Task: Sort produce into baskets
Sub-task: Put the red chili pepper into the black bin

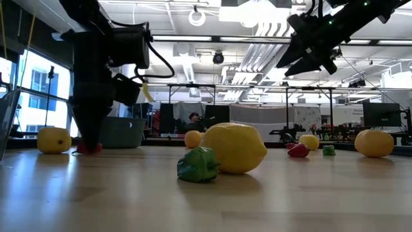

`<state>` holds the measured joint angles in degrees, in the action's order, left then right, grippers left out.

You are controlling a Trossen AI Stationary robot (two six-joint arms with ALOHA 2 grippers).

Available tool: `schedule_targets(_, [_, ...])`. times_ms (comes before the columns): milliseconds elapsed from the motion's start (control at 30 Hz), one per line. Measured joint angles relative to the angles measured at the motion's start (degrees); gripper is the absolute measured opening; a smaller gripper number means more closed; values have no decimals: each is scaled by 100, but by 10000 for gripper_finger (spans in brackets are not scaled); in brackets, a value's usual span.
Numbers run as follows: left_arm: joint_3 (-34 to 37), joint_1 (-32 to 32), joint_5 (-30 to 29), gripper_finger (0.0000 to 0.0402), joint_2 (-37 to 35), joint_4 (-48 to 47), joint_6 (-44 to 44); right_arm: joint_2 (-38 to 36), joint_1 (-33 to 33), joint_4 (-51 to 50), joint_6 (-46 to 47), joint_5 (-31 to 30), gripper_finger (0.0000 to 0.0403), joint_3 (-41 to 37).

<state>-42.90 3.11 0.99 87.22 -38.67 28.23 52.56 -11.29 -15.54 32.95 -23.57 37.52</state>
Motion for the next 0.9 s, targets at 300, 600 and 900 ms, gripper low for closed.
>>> schedule_targets(300, [-874, -145, 494, 10, -105, -401, -282, 0, 0, -1, 0, -3, 170, 0])
schedule_targets(600, [-2050, -1426, 911, 10, -621, -1351, 1960, 1, 2, -4, -145, -13, 170, 0])
schedule_targets(900, [-2056, -4096, 505, 8, -944, -1378, 6738, 31, 2, 10, -363, 263, 170, 0])
